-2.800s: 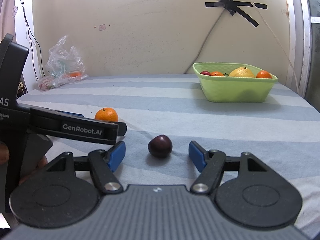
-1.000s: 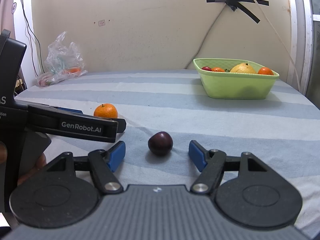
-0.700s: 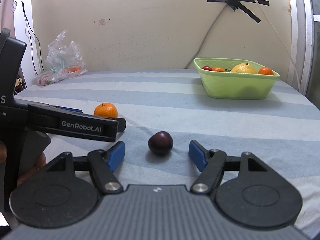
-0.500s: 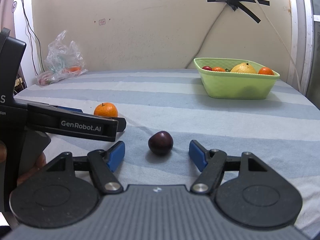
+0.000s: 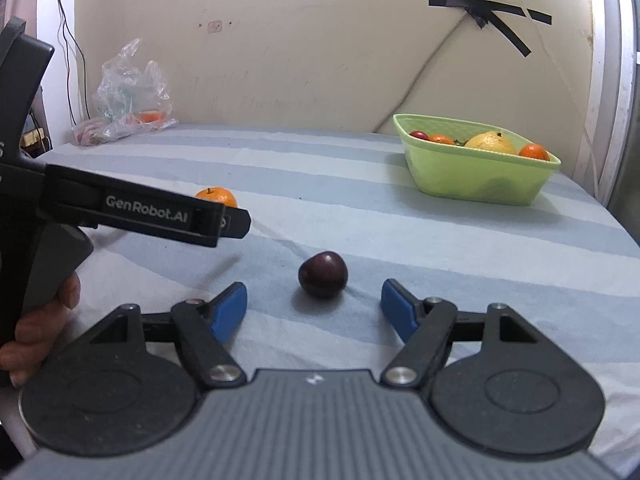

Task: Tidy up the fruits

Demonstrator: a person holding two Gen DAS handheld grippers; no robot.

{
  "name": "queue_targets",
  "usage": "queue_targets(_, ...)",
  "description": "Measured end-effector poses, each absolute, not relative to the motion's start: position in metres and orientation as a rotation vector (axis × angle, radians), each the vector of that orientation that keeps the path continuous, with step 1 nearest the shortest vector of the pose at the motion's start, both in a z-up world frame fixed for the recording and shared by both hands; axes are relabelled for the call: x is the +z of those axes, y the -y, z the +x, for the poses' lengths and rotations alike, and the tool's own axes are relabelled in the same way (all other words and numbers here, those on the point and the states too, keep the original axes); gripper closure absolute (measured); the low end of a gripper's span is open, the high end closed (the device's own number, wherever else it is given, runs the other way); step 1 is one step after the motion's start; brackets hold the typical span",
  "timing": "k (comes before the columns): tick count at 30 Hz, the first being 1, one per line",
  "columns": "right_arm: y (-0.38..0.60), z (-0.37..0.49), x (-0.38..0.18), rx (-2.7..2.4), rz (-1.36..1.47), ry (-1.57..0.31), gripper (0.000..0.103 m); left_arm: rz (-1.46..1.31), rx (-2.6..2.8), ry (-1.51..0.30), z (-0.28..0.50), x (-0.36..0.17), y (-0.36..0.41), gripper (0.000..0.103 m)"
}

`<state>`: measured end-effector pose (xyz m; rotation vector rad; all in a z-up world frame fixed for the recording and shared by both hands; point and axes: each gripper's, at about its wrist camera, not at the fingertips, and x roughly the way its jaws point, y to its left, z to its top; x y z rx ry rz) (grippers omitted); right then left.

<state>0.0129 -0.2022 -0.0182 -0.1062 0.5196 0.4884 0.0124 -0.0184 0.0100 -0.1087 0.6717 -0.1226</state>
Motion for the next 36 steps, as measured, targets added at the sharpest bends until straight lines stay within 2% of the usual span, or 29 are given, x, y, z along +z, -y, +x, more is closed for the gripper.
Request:
queue_targets(4, 0.207, 0.014, -0.018, 0.48, -0.073, -0.516, 0.029, -0.051, -0.141, -0.663, 0.019, 0.015, 0.024, 0.002)
queue_targets(8, 0.205, 0.013, -0.017, 0.473, -0.081, -0.51, 0.032, -0.032, -0.147, -0.686, 0.026, 0.017, 0.028, 0.016)
queue_targets(11, 0.204, 0.015, -0.016, 0.482, -0.083, -0.512, 0.035, -0.007, -0.131, -0.695, 0.022, 0.012, 0.031, 0.023)
queue_targets(12, 0.203, 0.016, -0.015, 0.483, -0.084, -0.512, 0.038, 0.006, -0.125, -0.693, 0.019, 0.011, 0.032, 0.025)
queue_targets(14, 0.203, 0.018, -0.014, 0.477, -0.097, -0.513, 0.049, 0.017, -0.107, -0.681, 0.013, 0.011, 0.032, 0.042)
queue_targets(15, 0.203, 0.019, -0.014, 0.475, -0.102, -0.514, 0.052, 0.022, -0.101, -0.676, 0.012, 0.011, 0.032, 0.047)
queue_targets(17, 0.204, 0.021, -0.014, 0.474, -0.115, -0.514, 0.071, 0.025, -0.105, -0.671, 0.011, 0.012, 0.031, 0.064)
queue_targets(18, 0.205, 0.021, -0.013, 0.486, -0.116, -0.512, 0.075, 0.021, -0.116, -0.675, 0.014, 0.014, 0.032, 0.066)
queue_targets(22, 0.212, 0.027, -0.003, 0.514, -0.094, -0.497, 0.075, -0.025, -0.21, -0.686, 0.03, 0.028, 0.036, 0.066)
queue_targets(29, 0.238, 0.086, 0.044, 0.392, -0.061, -0.303, 0.075, -0.02, -0.36, -0.575, 0.11, 0.082, 0.069, 0.066)
queue_targets(36, 0.237, 0.157, 0.022, 0.313, -0.066, -0.37, 0.073, -0.059, -0.435, -0.689, 0.22, 0.072, 0.103, 0.065)
